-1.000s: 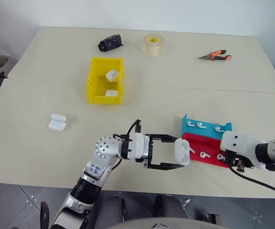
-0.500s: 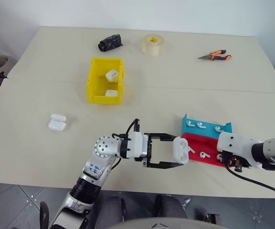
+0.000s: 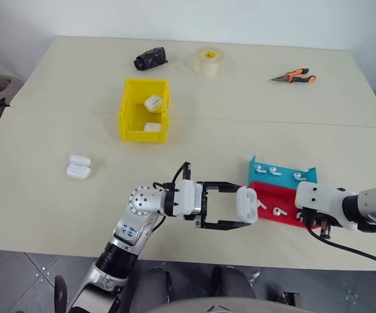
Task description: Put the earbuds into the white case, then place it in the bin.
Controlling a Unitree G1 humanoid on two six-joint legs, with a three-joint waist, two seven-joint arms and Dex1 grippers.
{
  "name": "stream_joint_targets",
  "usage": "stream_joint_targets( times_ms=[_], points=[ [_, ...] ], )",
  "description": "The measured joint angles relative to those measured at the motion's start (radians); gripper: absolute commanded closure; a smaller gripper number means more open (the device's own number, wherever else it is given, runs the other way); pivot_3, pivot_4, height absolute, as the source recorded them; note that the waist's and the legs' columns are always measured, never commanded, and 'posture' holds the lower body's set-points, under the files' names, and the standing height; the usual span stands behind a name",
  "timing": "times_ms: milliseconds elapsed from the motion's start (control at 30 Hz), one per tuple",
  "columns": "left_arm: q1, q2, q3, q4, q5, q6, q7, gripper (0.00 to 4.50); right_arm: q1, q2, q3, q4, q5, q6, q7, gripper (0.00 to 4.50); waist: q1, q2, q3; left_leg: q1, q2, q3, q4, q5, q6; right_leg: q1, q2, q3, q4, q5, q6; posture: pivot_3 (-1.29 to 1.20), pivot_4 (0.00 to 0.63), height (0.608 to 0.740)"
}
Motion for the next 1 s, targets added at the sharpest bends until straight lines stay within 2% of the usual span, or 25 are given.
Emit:
stream_joint_targets(
  times_ms=[67,167,267,367,533,700,800,1000],
  points=[
    [0.0,0.0,0.002,0.0,-0.002,-0.005,-0.006,1.79,-0.004,0.008,-0.012,0.0,0.012,0.012,0.001,3.97,0.0,0.0,0.0,-0.001,0.0,0.0,0.0,0.0,0.0,0.0,0.0,0.0,0.0,0.0,0.0,0.0,0.15,0.74],
    [0.001,0.009,0.007,0.002,-0.042,-0.017,-0.046,1.79,0.0,0.05,-0.106,-0.002,0.079,0.014,0.028,3.97,0.001,0.0,0.0,-0.003,0.0,-0.002,0.002,0.0,0.0,-0.001,0.0,-0.002,0.0,0.0,0.0,0.0,0.15,0.74],
    [0.001,0.008,0.038,0.007,-0.103,-0.026,-0.081,1.79,0.042,0.174,-0.28,-0.014,0.213,-0.013,0.082,3.97,0.004,0.0,0.0,-0.006,0.0,-0.005,0.004,0.0,0.0,-0.001,0.0,-0.005,0.0,0.0,0.0,0.0,0.15,0.74],
    [-0.004,0.014,0.058,0.041,-0.128,-0.026,-0.108,1.79,0.12,0.314,-0.403,-0.01,0.279,-0.164,0.135,3.97,0.009,0.0,0.0,-0.006,-0.001,-0.006,0.004,0.0,0.0,0.0,0.0,-0.006,0.0,0.0,0.001,0.0,0.15,0.74],
    [-0.027,0.037,0.06,0.104,-0.128,-0.02,-0.158,1.79,0.132,0.571,-0.497,-0.044,0.462,-0.265,0.086,3.97,0.001,0.001,0.0,-0.006,0.0,-0.005,0.004,0.0,0.0,0.0,0.0,-0.006,0.0,0.0,0.001,0.0,0.15,0.74],
    [-0.076,0.065,0.054,0.127,-0.105,0.036,-0.156,1.79,0.152,0.773,-0.495,-0.126,0.576,-0.354,-0.021,3.97,0.002,0.001,0.0,-0.006,0.0,-0.006,0.004,0.0,0.0,0.0,0.0,-0.007,0.001,0.0,0.001,0.0,0.15,0.74],
    [-0.085,0.07,0.053,0.138,-0.103,0.081,-0.148,1.79,0.184,0.818,-0.473,-0.17,0.601,-0.367,-0.078,3.97,0.001,0.002,0.0,-0.006,-0.001,-0.006,0.004,0.0,0.0,0.0,0.0,-0.007,0.001,0.0,0.001,0.0,0.15,0.74],
    [-0.11,0.08,0.052,0.142,-0.104,0.147,-0.146,1.79,0.211,0.925,-0.325,-0.212,0.582,-0.445,-0.152,3.97,-0.001,0.002,0.0,-0.005,-0.001,-0.005,0.004,0.0,0.0,-0.001,0.0,-0.006,0.001,0.0,0.001,0.0,0.15,0.74]
  ],
)
